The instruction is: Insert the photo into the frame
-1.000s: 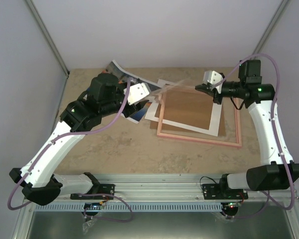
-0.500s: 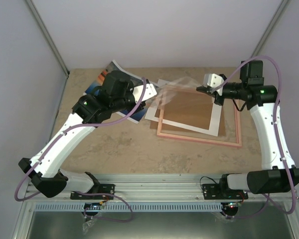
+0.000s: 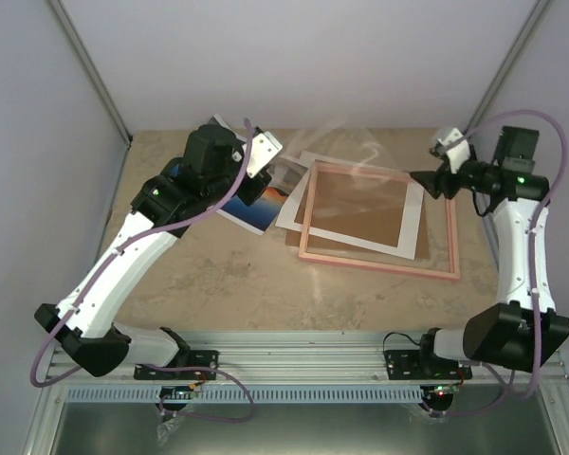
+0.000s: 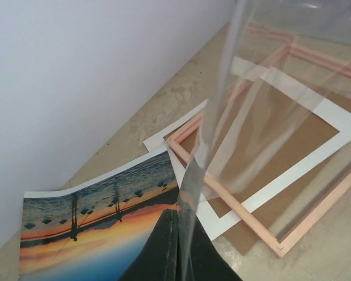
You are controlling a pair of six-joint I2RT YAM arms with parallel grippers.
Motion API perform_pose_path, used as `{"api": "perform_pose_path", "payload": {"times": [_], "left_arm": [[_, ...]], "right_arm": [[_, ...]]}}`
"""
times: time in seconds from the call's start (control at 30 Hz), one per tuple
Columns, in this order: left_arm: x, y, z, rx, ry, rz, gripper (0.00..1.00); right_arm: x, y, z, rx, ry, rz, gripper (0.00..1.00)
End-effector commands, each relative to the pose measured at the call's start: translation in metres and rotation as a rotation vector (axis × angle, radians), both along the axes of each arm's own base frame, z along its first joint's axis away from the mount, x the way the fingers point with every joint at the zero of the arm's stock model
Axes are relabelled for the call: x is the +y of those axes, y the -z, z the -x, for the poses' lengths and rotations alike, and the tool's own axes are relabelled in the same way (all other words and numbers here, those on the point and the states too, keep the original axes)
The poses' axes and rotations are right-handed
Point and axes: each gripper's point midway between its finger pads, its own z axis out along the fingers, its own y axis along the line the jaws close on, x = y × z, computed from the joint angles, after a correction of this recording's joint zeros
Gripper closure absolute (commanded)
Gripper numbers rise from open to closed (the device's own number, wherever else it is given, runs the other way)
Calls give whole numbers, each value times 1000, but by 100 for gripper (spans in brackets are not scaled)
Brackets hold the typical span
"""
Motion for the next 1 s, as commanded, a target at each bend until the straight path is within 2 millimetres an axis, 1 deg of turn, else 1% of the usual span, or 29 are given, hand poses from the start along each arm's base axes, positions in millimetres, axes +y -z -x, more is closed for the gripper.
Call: {"api": "perform_pose_path", "payload": {"times": [0.0,0.1,0.17,0.27,0.37,0.4,0.5,0.6,0.83,0.97], "left_arm": [[6,-44,-8,-37,-92,184,100],[11,-51,-14,-31,-123,227,100],[10,-54,-15,-28,-126,242,100],[8,-57,-15,-24,-118,256,100],[8,-60,-16,-28,-117,262,100],[9,-61,-16,-30,-120,263,100],[10,-60,-15,-33,-121,260,100],[12,-60,-15,-37,-128,258,100],[17,-62,-15,-42,-140,266,100],[19,-64,-15,-43,-145,272,100]], "right_arm": [[-76,37,-20,104,339,-64,24],[-128,78,-26,195,554,-11,24],[-158,111,-25,280,665,19,24],[-191,150,-20,390,769,37,25],[-217,180,-17,475,837,45,24],[-222,191,-17,505,850,45,23],[-234,219,-17,592,873,42,22],[-238,241,-20,654,882,25,22],[-232,285,-29,787,868,-66,27],[-226,306,-33,840,849,-92,34]]}}
